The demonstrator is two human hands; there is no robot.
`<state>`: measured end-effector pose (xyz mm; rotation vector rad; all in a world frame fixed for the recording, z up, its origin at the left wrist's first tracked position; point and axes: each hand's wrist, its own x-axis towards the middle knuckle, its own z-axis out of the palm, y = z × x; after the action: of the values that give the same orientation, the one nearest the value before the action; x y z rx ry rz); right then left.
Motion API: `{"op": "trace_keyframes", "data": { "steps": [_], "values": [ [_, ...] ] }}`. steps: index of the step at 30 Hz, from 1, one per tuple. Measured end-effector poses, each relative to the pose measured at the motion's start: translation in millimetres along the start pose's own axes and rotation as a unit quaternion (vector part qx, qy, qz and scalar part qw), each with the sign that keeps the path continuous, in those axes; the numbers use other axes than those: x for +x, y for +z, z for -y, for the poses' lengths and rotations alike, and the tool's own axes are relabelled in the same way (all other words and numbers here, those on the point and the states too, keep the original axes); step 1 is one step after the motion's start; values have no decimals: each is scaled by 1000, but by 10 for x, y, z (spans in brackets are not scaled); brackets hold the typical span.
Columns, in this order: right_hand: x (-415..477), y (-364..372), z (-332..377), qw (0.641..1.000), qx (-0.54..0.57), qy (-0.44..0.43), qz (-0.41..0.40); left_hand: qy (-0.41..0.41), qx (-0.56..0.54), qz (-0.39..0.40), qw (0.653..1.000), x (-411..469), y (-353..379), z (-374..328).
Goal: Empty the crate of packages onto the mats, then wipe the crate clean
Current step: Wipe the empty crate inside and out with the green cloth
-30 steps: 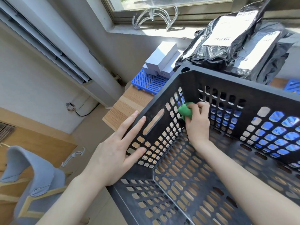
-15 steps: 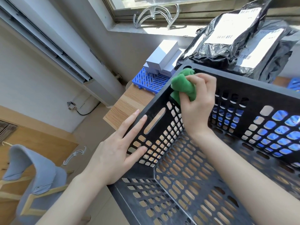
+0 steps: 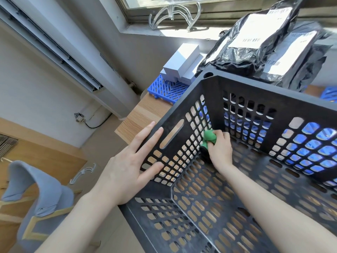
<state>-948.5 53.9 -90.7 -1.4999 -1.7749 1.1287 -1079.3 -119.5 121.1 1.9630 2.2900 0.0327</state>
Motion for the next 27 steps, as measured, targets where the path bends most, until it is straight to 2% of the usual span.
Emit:
{"op": "trace_keyframes", "data": {
  "steps": [2,5,9,12,14,16,19,21,24,25,27],
  "values": [
    [4,-28,51,1000,27,0,-6,0,2,0,1000,1,4,2],
    [-21,-149,350,993,104,-24,-56,-5,-1,1,1000,-7,6,9],
    [-149,-400,839,961,185,-158,-130,0,-6,-5,1000,-8,11,18],
    [-215,-530,1167,937,198,-241,-159,5,-18,-9,1000,-10,4,16],
    [-233,-510,1218,939,181,-244,-164,8,-31,-15,999,-16,7,22],
    [-272,-427,1113,954,160,-198,-158,9,-48,-23,999,-23,11,33],
    [-392,-252,819,987,100,-95,-86,16,-70,-28,997,-26,25,72],
    [-508,-107,602,999,36,-27,23,26,-88,-35,995,-33,43,96],
    [-777,93,424,976,-28,52,211,36,-108,-44,992,-52,66,128],
    [-865,151,406,965,-29,65,251,39,-114,-49,992,-57,74,140],
    [-988,206,469,959,-16,79,272,43,-125,-53,990,-55,84,173]
  ]
}}
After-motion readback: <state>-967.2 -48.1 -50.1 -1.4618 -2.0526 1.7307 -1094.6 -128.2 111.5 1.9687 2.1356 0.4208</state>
